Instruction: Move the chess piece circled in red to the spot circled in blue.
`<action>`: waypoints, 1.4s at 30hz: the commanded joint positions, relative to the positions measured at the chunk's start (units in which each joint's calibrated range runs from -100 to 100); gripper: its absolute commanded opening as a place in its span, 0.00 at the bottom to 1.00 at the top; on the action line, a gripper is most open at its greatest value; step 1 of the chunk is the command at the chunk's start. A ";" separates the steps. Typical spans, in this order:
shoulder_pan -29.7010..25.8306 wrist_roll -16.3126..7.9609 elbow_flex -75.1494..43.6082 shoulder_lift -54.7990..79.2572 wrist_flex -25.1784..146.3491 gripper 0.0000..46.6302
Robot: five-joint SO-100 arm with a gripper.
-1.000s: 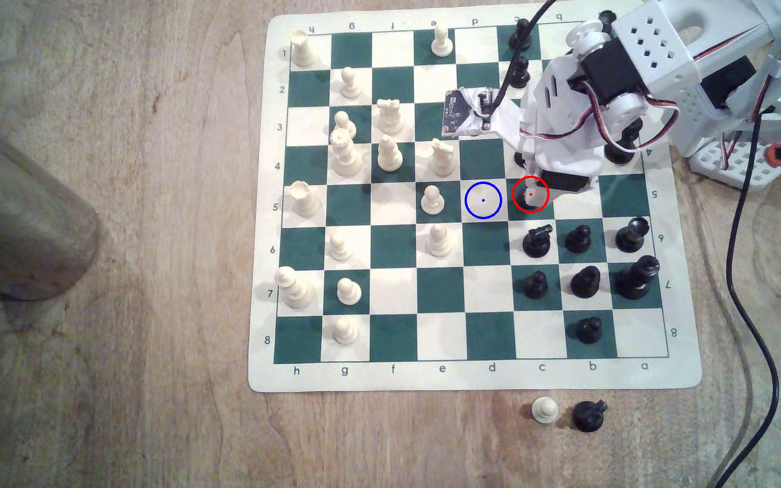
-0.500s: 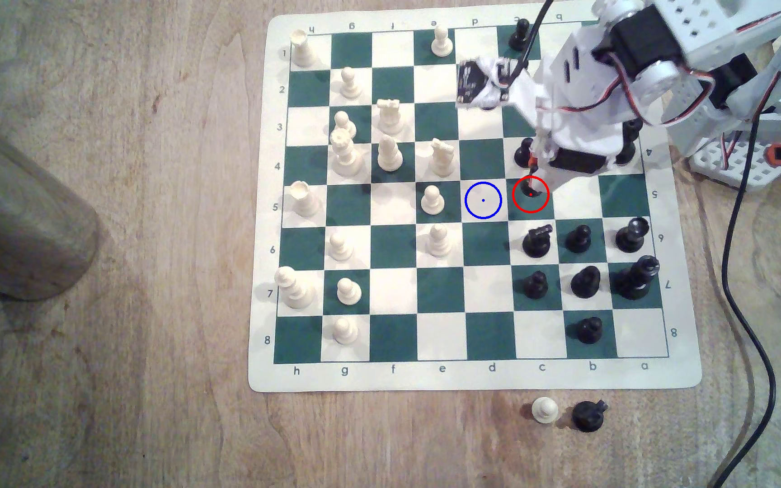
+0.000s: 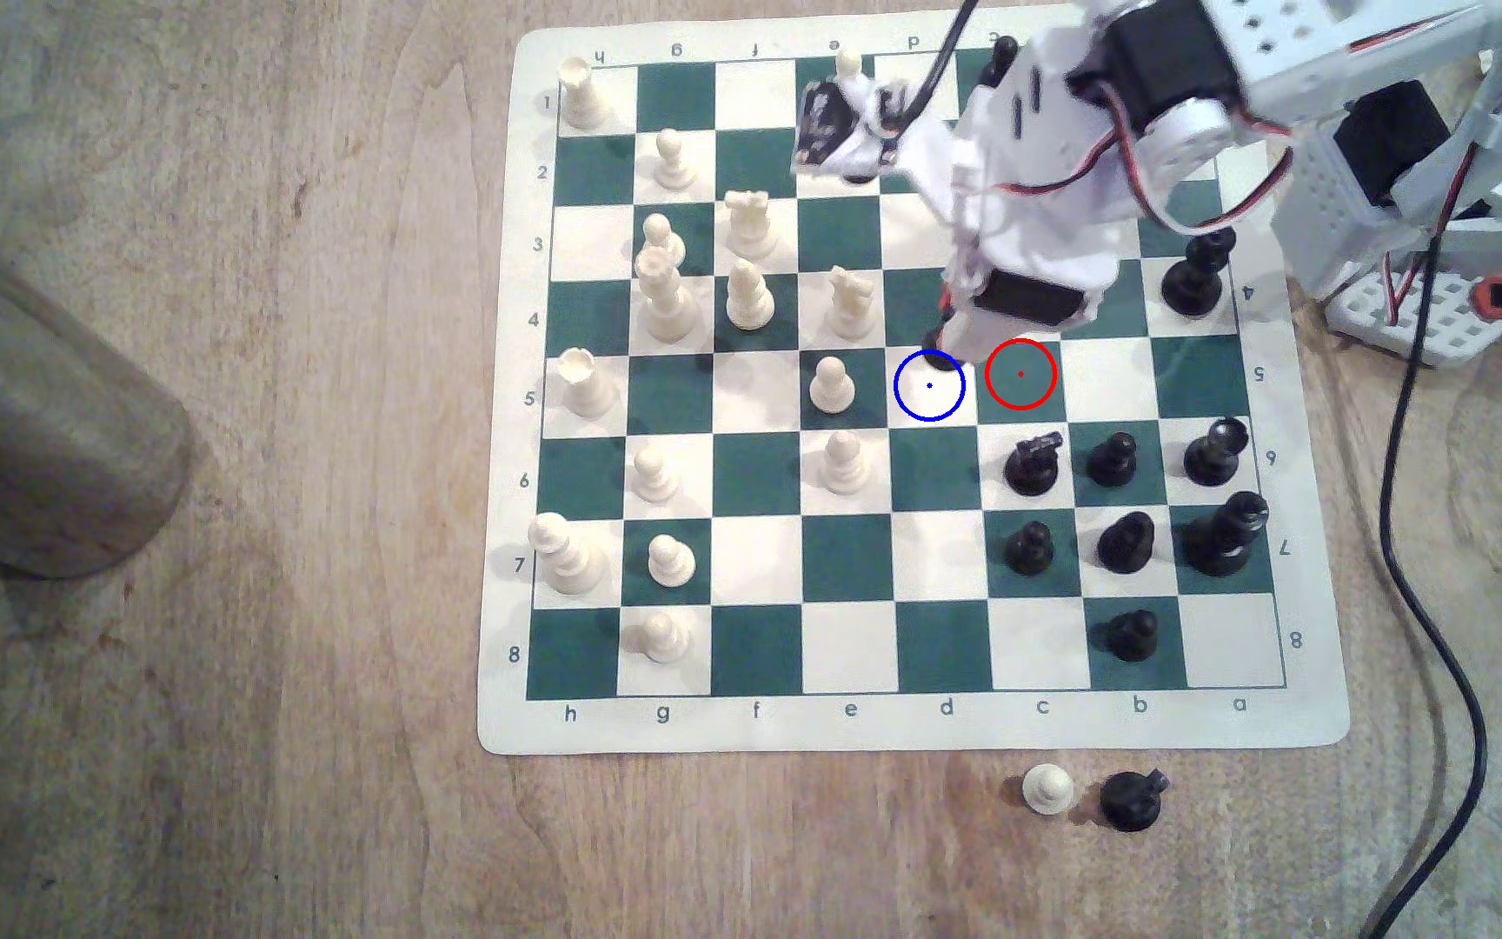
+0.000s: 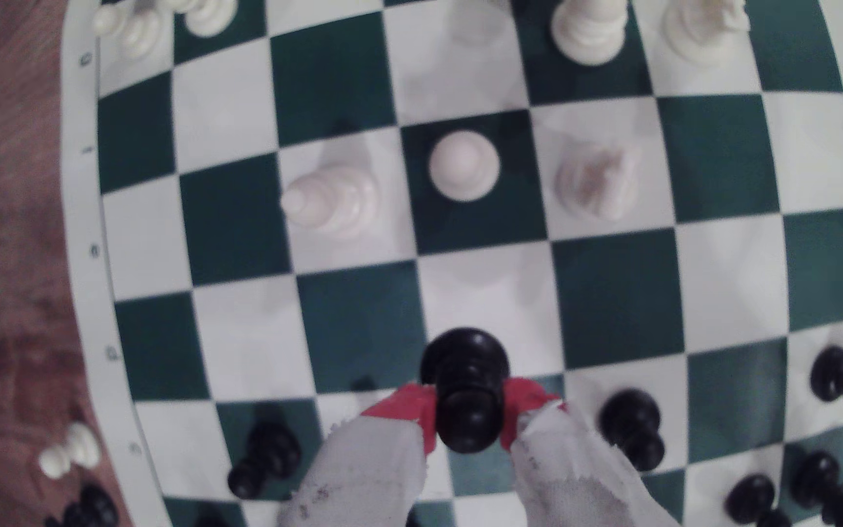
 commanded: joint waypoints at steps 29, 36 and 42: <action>0.21 0.44 -4.55 13.03 -7.07 0.00; 0.45 0.54 -5.18 14.48 -7.65 0.00; 0.53 0.59 -5.46 15.07 -7.73 0.00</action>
